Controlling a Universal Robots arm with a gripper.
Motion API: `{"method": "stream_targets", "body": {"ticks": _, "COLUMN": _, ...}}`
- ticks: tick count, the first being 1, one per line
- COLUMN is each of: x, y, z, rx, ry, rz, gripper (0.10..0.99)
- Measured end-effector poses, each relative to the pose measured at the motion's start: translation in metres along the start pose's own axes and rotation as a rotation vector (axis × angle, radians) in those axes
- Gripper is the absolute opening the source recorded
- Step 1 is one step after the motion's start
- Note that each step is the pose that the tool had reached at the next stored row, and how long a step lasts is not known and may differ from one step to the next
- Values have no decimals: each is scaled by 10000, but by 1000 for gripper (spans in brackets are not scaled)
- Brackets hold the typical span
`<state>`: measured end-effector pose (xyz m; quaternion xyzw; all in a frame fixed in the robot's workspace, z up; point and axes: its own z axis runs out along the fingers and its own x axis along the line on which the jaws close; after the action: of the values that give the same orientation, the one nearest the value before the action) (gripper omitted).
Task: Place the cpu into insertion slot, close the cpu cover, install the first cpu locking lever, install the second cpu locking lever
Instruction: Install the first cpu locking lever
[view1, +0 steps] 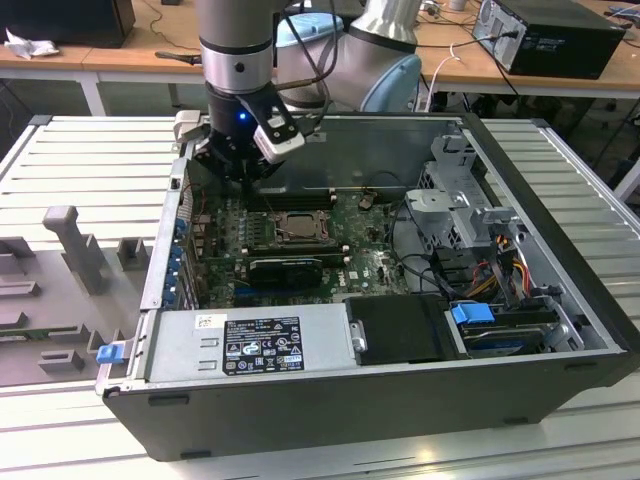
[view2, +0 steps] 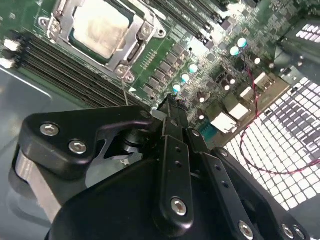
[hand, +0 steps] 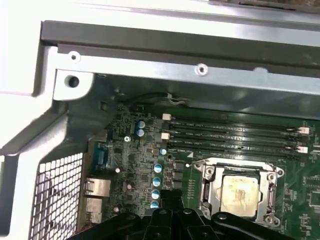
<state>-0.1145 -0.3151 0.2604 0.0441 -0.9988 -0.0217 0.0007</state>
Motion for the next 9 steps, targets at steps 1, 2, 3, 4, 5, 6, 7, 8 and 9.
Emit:
{"method": "stream_targets", "body": {"ticks": 1, "x": 8, "y": 13, "z": 5, "rx": -2, "ry": 0, "rz": 1, "gripper": 106}}
{"method": "stream_targets", "body": {"ticks": 2, "x": 14, "y": 29, "z": 9, "rx": -3, "ry": 0, "rz": 2, "gripper": 106}}
{"method": "stream_targets", "body": {"ticks": 3, "x": 13, "y": 65, "z": 13, "rx": -2, "ry": 1, "rz": 3, "gripper": 106}}
{"method": "stream_targets", "body": {"ticks": 4, "x": 11, "y": 81, "z": 16, "rx": -3, "ry": 0, "rz": 3, "gripper": 106}}
{"method": "stream_targets", "body": {"ticks": 5, "x": 9, "y": 100, "z": 19, "rx": -4, "ry": 0, "rz": 3, "gripper": 106}}
{"method": "stream_targets", "body": {"ticks": 6, "x": 7, "y": 119, "z": 21, "rx": -4, "ry": -1, "rz": 4, "gripper": 106}}
{"method": "stream_targets", "body": {"ticks": 7, "x": 7, "y": 131, "z": 22, "rx": -4, "ry": 0, "rz": 6, "gripper": 106}}
{"method": "stream_targets", "body": {"ticks": 8, "x": 5, "y": 146, "z": 23, "rx": -3, "ry": 0, "rz": 7, "gripper": 106}}
{"method": "stream_targets", "body": {"ticks": 9, "x": 4, "y": 158, "z": 23, "rx": -4, "ry": 0, "rz": 8, "gripper": 106}}
